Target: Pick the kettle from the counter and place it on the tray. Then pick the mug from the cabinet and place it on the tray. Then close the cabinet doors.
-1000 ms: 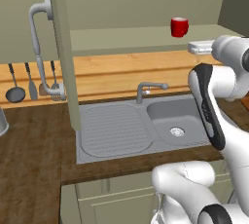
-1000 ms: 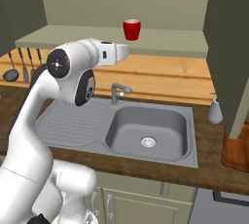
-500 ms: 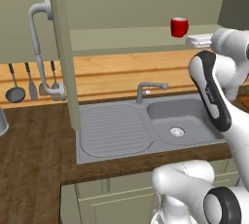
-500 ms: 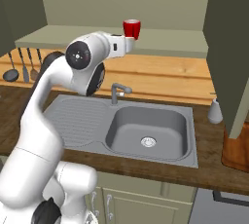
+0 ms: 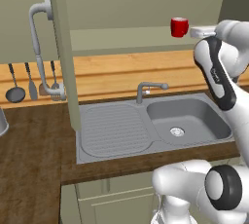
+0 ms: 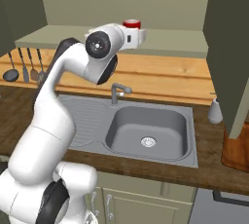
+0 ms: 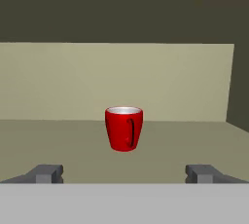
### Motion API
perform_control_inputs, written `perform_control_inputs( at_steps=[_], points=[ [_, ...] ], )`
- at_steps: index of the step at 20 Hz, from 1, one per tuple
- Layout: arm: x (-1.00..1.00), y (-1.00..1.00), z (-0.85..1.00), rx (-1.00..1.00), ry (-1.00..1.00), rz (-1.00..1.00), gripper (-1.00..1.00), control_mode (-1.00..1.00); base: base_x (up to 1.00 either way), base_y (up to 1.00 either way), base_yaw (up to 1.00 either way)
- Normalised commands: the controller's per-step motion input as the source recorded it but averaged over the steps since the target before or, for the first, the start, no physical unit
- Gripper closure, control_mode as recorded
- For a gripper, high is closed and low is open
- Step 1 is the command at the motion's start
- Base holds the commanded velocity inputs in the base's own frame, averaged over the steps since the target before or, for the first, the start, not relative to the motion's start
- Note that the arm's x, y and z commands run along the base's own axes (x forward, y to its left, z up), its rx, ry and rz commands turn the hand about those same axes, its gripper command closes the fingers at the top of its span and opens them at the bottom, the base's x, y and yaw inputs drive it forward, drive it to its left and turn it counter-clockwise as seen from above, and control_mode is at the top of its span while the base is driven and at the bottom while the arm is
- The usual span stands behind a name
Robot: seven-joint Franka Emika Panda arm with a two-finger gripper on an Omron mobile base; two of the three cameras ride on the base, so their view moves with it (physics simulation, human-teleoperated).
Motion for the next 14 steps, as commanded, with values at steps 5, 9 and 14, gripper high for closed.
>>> perform_control_inputs(
  at_steps=[5,9,14],
  points=[
    [0.33,-0.07,-0.01,0.01,0.0,0.01,-1.0,-1.0,0.0,0.0,0.0],
    [0.35,-0.06,0.0,0.0,0.0,0.01,-1.0,-1.0,0.0,0.0,0.0],
    [0.39,-0.02,-0.03,0.0,0.0,0.01,-1.0,-1.0,0.0,0.0,0.0]
  ],
)
